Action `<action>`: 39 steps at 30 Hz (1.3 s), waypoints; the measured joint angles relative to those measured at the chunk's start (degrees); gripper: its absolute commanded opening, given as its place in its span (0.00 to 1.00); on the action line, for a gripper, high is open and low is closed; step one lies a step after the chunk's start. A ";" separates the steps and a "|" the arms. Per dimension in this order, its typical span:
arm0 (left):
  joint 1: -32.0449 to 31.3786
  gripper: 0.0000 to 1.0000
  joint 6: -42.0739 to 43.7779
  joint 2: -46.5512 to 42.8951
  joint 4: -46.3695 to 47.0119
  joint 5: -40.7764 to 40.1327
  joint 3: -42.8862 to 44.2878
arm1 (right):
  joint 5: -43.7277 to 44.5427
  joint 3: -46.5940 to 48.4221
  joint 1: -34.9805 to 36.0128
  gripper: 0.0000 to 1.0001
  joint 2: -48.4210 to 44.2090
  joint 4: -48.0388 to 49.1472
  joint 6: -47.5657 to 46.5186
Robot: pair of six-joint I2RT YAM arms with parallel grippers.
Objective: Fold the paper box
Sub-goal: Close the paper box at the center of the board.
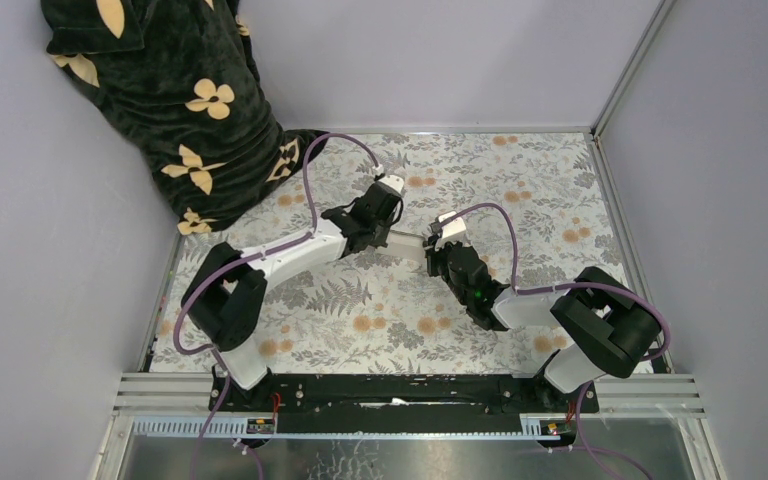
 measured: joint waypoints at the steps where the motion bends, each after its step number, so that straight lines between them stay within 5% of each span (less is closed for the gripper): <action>1: -0.09 0.04 -0.07 -0.42 0.94 -0.17 -0.79 | 0.02 0.00 0.02 0.00 0.00 0.00 0.00; 31: -0.26 0.05 1.16 -7.15 26.97 -1.77 -18.84 | -0.02 1.70 0.02 0.00 0.44 -2.36 0.33; 39: -0.26 0.05 1.31 -7.37 29.22 -1.66 -20.04 | -0.94 2.12 0.13 0.20 -1.86 -7.08 0.74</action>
